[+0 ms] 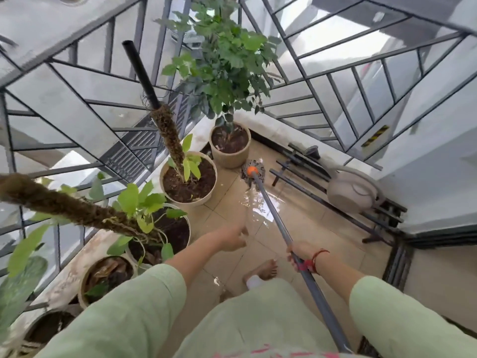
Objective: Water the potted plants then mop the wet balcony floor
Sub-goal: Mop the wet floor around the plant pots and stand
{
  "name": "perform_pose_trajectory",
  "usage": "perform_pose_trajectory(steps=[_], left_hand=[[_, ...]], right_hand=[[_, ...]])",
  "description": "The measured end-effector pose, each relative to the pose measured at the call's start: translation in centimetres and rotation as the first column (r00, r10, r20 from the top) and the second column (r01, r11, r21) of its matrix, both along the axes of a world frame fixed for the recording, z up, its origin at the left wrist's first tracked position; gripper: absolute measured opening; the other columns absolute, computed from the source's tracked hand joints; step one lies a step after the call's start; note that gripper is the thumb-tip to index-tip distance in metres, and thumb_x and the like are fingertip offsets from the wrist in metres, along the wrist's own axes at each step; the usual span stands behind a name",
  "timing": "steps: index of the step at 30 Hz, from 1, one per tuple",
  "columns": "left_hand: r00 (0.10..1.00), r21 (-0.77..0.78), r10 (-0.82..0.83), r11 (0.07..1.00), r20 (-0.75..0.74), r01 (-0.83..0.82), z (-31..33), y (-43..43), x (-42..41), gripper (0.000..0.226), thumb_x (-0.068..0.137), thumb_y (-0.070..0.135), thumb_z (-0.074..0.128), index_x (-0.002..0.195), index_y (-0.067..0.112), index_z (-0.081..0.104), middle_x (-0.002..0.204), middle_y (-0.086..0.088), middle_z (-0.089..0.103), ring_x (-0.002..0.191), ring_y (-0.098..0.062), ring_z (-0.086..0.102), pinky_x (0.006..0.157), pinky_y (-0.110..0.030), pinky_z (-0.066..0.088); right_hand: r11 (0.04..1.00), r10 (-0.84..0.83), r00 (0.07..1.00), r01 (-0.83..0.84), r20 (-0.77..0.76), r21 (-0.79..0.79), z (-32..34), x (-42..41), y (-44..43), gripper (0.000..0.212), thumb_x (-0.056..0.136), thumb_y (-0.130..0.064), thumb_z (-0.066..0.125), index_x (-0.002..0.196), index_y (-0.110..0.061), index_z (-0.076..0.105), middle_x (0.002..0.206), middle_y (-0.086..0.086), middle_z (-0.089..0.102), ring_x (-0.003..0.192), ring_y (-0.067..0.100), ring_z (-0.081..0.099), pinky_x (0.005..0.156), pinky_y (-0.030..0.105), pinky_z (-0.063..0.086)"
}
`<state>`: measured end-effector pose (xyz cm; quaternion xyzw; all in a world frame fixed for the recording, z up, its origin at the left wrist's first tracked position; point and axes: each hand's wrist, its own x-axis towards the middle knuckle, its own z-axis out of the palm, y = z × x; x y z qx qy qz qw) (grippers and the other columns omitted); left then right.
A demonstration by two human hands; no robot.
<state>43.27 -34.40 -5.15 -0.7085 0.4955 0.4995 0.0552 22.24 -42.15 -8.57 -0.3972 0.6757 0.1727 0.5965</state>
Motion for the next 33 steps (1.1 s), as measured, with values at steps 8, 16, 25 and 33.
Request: perform_pose_trajectory(steps=[8, 16, 25, 33], left_hand=[[0.999, 0.143, -0.044, 0.989, -0.007, 0.044, -1.2, -4.9, 0.7, 0.041, 0.092, 0.022, 0.055, 0.131, 0.014, 0.049, 0.135, -0.010, 0.052, 0.122, -0.026, 0.050, 0.098, -0.030, 0.040], [0.994, 0.123, -0.100, 0.988, 0.051, 0.094, -2.6, -12.1, 1.3, 0.037, 0.091, 0.024, 0.055, 0.126, 0.012, 0.052, 0.128, -0.010, 0.058, 0.116, -0.027, 0.055, 0.094, -0.031, 0.043], [0.965, 0.237, -0.262, 0.936, -0.020, 0.259, -5.6, -18.5, 1.0, 0.038, 0.087, 0.018, 0.052, 0.124, 0.012, 0.052, 0.126, -0.016, 0.059, 0.110, -0.032, 0.059, 0.090, -0.035, 0.051], [0.924, 0.281, -0.379, 0.882, -0.056, 0.379, -12.8, -25.2, 2.7, 0.038, 0.090, 0.019, 0.052, 0.127, 0.012, 0.049, 0.129, -0.012, 0.056, 0.118, -0.028, 0.053, 0.101, -0.037, 0.044]], right_hand=[[0.996, -0.083, 0.996, 0.084, -0.028, 0.039, -1.5, -1.8, -4.0, 0.040, 0.097, -0.030, 0.047, 0.062, -0.011, 0.043, 0.042, 0.004, 0.042, 0.025, 0.012, 0.038, 0.032, 0.013, 0.034], [0.993, -0.101, 0.995, 0.102, -0.014, 0.055, -1.7, -1.0, -7.6, 0.020, 0.092, -0.010, 0.052, 0.073, -0.005, 0.052, 0.061, 0.011, 0.051, 0.044, 0.017, 0.044, 0.033, 0.015, 0.036], [0.974, -0.193, 0.981, 0.195, -0.026, 0.116, -1.8, -0.4, -8.1, 0.031, 0.096, -0.024, 0.049, 0.068, -0.010, 0.045, 0.041, 0.002, 0.037, 0.023, 0.009, 0.032, 0.034, 0.010, 0.026], [0.973, -0.231, 0.968, 0.229, -0.094, -0.035, -6.3, 4.6, -8.4, 0.020, 0.087, -0.029, 0.055, 0.101, -0.014, 0.057, 0.080, 0.003, 0.056, 0.046, 0.011, 0.047, 0.042, 0.020, 0.038]])
